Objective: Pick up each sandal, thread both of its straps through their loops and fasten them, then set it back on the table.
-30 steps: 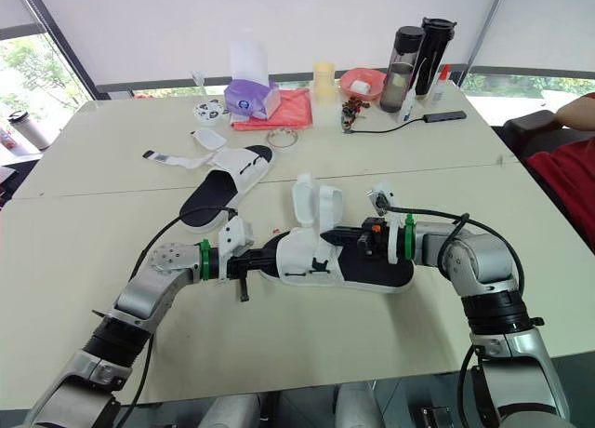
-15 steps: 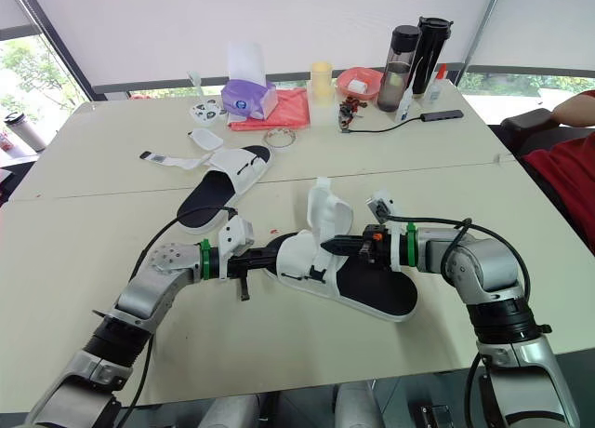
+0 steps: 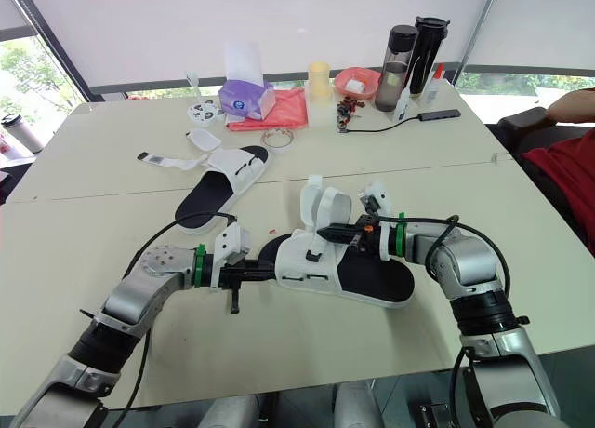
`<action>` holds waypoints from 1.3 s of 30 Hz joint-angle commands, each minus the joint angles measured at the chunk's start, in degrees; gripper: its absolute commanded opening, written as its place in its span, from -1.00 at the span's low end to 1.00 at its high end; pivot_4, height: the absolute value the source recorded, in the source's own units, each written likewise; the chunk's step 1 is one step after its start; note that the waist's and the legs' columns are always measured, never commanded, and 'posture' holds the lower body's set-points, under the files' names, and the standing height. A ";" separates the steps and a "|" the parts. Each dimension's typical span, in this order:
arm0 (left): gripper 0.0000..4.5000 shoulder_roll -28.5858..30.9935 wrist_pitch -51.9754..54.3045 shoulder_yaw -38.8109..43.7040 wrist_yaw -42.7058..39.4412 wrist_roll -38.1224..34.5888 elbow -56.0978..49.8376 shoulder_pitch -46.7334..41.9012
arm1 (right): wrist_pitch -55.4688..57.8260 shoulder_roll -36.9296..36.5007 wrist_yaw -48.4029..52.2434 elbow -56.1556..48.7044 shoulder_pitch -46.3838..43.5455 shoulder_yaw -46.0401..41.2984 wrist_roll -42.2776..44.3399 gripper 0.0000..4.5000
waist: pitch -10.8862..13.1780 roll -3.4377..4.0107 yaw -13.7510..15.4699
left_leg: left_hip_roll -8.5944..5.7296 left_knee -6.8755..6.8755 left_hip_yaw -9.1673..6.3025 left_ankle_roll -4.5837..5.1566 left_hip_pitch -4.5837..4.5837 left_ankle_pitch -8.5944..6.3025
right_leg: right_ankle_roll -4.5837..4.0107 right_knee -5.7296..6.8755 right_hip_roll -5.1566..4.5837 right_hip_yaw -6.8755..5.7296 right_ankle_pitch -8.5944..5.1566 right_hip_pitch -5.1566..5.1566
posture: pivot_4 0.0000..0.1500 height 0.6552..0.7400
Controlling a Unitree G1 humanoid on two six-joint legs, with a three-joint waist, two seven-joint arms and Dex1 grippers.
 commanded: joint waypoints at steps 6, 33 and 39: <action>-1.00 -1.74 2.55 -4.22 -2.91 -0.13 -0.46 -0.31 | 6.09 -4.17 6.85 -2.78 -1.56 -3.21 5.72 -0.99 | 0.03 0.05 0.50 | -0.02 0.00 0.00 0.00 0.00 0.00 | 0.00 0.00 -0.02 0.00 0.00 0.00 | 1.00 1.00; -1.00 -6.13 0.32 -3.33 -0.11 1.47 5.11 -2.03 | 13.40 -6.93 7.49 -6.24 0.16 -2.91 10.96 -0.99 | 0.02 0.02 1.44 | -0.08 0.06 0.05 0.03 -0.02 -0.02 | 0.00 -0.10 -0.08 -0.05 -0.02 0.12 | 1.00 1.00; -1.00 -8.25 2.27 -1.35 0.76 -0.82 4.99 -2.45 | 12.81 -6.78 7.44 -5.43 0.03 -3.51 10.66 -0.99 | 0.02 0.02 1.41 | -0.09 0.07 0.03 0.03 -0.02 -0.02 | 0.01 -0.09 -0.08 -0.05 -0.01 0.12 | 1.00 1.00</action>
